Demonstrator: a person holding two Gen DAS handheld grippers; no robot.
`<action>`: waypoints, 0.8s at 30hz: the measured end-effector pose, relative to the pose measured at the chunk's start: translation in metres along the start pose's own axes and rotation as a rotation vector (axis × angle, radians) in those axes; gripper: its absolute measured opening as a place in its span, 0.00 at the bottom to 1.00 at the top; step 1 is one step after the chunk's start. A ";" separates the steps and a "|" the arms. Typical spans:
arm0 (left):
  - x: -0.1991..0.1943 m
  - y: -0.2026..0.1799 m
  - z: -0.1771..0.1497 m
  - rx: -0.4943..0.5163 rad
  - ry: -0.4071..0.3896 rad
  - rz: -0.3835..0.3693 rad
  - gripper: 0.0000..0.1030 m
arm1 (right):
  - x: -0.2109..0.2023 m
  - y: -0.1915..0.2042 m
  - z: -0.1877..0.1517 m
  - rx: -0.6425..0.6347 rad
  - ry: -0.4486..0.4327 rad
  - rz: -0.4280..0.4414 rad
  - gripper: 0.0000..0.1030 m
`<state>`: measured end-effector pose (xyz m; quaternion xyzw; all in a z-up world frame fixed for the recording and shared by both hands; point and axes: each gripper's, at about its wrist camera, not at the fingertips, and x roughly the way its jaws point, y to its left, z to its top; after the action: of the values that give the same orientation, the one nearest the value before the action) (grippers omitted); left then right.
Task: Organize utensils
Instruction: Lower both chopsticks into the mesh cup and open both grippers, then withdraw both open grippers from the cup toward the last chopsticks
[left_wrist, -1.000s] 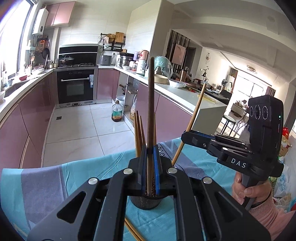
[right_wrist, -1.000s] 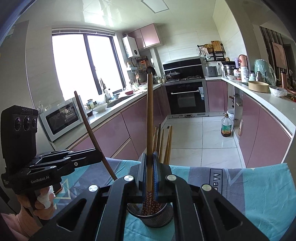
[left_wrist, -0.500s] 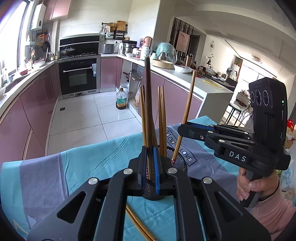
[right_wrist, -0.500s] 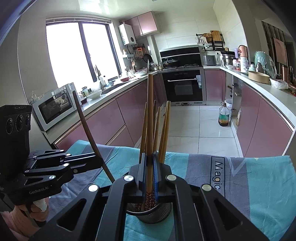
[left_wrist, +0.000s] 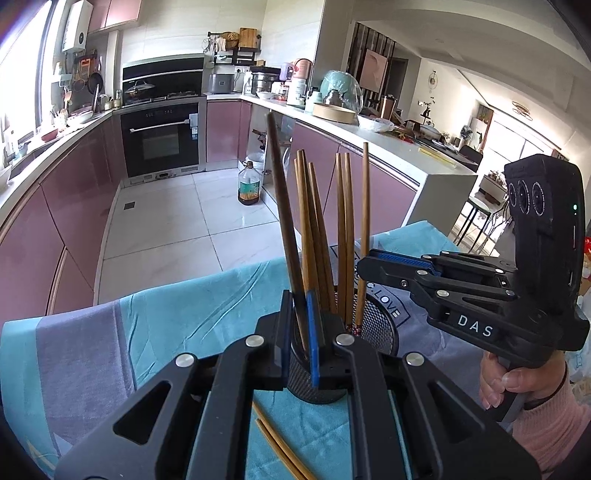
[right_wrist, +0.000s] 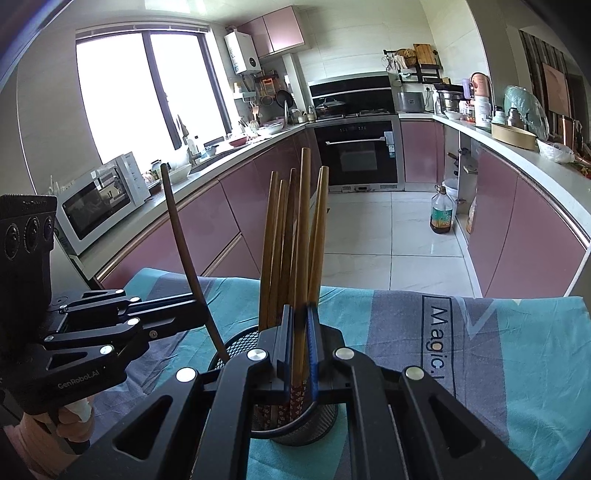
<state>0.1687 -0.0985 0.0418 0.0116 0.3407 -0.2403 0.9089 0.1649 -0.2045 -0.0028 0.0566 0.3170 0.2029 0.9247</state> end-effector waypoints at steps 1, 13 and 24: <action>0.001 0.000 0.000 -0.003 0.001 0.000 0.08 | 0.001 -0.001 0.000 0.004 0.003 0.000 0.07; 0.001 0.007 -0.009 -0.030 -0.016 0.035 0.19 | -0.011 0.003 -0.006 0.011 -0.022 0.003 0.17; -0.035 0.017 -0.041 -0.032 -0.092 0.133 0.48 | -0.045 0.035 -0.035 -0.068 -0.053 0.094 0.38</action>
<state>0.1283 -0.0611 0.0297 0.0085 0.3008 -0.1741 0.9376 0.0997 -0.1924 0.0030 0.0453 0.2824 0.2551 0.9236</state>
